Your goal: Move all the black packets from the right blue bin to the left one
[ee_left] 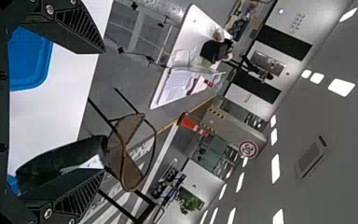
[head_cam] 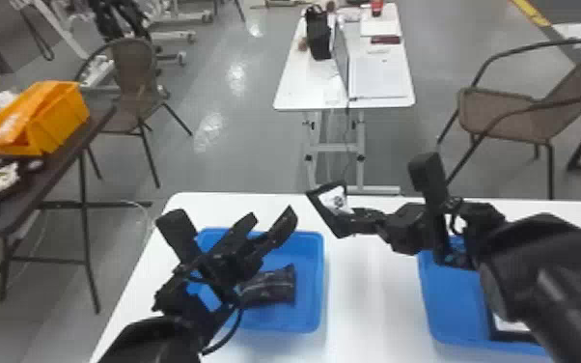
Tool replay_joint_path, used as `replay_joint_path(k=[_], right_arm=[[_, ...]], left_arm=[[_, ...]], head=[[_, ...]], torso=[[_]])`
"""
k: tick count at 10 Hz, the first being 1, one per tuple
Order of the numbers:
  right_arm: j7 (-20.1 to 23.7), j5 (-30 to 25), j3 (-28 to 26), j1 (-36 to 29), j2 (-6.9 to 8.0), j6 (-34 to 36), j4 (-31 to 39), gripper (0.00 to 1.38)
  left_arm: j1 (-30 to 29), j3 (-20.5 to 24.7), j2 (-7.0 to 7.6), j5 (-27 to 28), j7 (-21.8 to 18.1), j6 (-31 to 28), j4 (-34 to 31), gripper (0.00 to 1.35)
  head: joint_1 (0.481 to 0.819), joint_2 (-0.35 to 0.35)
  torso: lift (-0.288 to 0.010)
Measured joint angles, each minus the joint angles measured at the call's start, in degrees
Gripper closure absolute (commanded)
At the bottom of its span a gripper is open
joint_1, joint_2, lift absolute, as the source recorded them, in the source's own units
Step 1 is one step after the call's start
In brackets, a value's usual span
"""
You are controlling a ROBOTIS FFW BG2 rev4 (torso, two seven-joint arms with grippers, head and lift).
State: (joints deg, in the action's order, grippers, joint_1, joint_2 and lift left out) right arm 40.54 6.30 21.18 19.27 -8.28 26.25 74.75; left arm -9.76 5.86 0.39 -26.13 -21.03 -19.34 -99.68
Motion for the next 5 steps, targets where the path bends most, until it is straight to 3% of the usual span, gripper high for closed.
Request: replay_joint_path(k=[3, 5], right_arm=[[0.6, 2.5, 6.0, 4.0, 0.34, -3.9, -2.3, 1.15], [0.9, 4.1, 8.4, 4.8, 0.68, -7.1, -3.4, 1.15]], left_arm=[[1.5, -0.3, 0.14, -1.3, -1.4, -3.5, -0.1, 0.12], [1.5, -0.4, 0.14, -0.9, -1.2, -1.3, -0.1, 0.12]], head=[[0.695, 0.200], [0.695, 0.228]], torso=[[0.000], [0.000]])
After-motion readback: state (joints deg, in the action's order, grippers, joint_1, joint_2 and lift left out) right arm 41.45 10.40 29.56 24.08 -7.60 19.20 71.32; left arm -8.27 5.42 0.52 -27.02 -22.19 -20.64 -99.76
